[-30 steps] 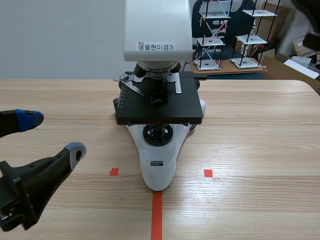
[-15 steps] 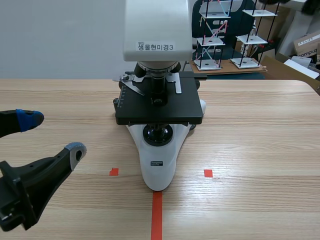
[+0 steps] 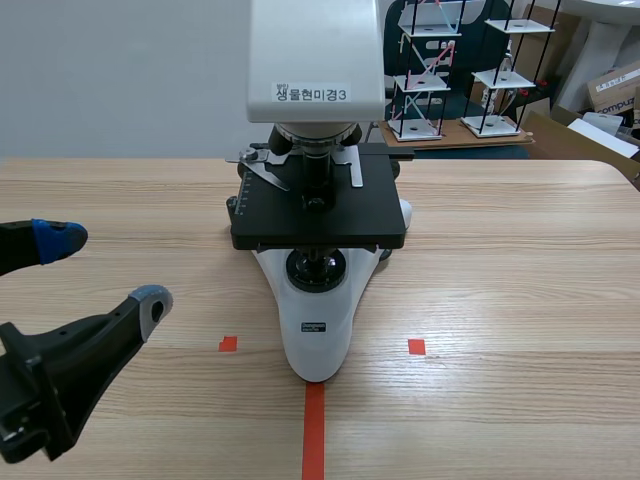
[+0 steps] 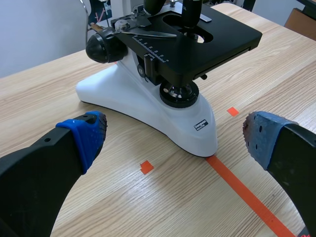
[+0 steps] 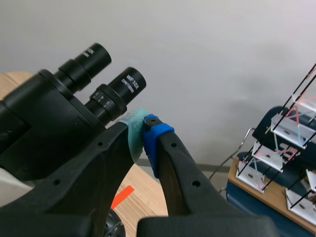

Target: Point at the eyepiece

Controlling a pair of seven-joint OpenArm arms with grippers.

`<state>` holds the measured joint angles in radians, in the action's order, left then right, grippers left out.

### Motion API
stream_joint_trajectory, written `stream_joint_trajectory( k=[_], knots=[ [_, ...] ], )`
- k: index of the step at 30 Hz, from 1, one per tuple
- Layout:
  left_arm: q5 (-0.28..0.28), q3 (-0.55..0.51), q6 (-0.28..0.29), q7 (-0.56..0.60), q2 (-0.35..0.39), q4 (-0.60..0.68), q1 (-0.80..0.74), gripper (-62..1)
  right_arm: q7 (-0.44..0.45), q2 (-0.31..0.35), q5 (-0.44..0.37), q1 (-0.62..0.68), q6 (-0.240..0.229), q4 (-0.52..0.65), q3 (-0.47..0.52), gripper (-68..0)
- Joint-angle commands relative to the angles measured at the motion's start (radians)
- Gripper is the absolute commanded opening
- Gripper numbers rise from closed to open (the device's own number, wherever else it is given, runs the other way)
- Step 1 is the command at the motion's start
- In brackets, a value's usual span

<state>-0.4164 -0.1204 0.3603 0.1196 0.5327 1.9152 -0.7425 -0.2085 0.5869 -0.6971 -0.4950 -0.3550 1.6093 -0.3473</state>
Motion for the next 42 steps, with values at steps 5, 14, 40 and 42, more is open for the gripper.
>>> stream_joint_trajectory(
  k=[5, 14, 40, 42],
  knots=[
    [-0.006, 0.0, -0.002, 0.01, 0.0, 0.012, -0.002, -2.8, -0.035, -0.024, -0.026, -0.039, -0.023, -0.007, -0.012, -67.5],
    [-0.006, 0.0, -0.002, 0.01, 0.0, 0.012, -0.002, -2.8, -0.037, -0.028, -0.03, -0.037, -0.027, -0.007, -0.012, -67.5],
    [-0.006, 0.0, -0.002, 0.01, 0.0, 0.012, -0.002, -2.8, -0.037, -0.028, -0.03, -0.034, -0.027, -0.007, -0.012, -67.5],
    [-0.006, 0.0, -0.002, 0.011, 0.0, 0.012, -0.002, -2.8, -0.037, -0.028, -0.029, -0.034, -0.027, -0.007, -0.012, -67.5]
  ],
)
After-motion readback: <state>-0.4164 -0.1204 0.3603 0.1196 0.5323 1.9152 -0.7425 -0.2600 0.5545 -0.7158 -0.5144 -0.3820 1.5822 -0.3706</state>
